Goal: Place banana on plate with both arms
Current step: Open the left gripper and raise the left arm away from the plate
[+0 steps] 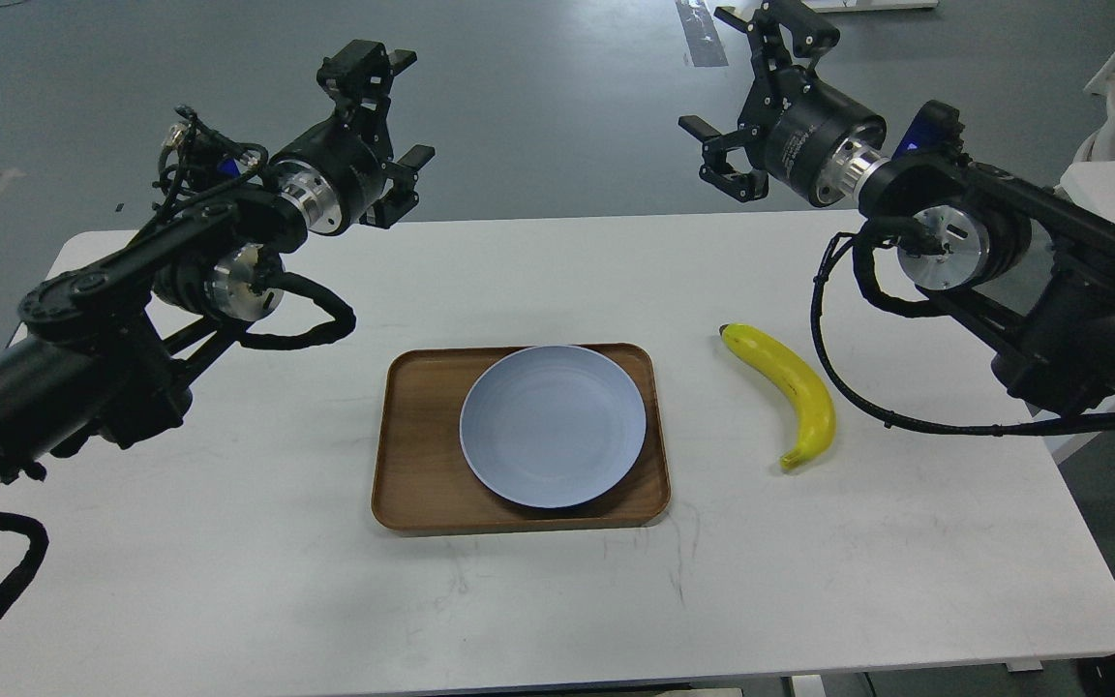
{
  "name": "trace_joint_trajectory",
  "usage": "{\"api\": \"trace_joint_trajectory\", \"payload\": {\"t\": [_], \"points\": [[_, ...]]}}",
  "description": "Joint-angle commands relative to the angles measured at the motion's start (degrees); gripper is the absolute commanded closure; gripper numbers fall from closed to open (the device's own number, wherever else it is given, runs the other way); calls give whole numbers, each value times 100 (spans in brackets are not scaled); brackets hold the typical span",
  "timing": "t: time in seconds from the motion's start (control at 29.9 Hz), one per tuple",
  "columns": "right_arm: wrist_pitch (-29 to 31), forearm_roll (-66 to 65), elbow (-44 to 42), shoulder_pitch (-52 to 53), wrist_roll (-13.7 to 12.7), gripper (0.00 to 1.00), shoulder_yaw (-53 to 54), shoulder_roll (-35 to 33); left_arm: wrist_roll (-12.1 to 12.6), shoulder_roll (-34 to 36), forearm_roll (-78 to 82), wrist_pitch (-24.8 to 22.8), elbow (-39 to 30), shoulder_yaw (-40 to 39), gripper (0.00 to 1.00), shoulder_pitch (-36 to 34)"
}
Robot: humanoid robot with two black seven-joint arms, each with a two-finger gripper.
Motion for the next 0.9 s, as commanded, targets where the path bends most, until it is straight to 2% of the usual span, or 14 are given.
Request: {"api": "trace_joint_trajectory", "payload": {"t": [0.0, 0.2, 0.27, 0.33, 0.87], "points": [[4, 2, -16, -53, -9, 0, 18, 51, 63, 104, -96, -243, -127, -151, 2, 145], [-5, 2, -34, -61, -9, 0, 27, 69, -218, 219, -114, -534, -339, -345, 2, 338], [-5, 2, -17, -114, -9, 0, 27, 69, -690, 219, -122, -709, -339, -345, 2, 452], [4, 2, 1, -149, -9, 0, 27, 69, -929, 184, -131, -676, -313, -318, 2, 496], [-5, 2, 238, -422, -18, 0, 27, 42, -877, 202, -166, -806, -339, -661, 2, 945]]}}
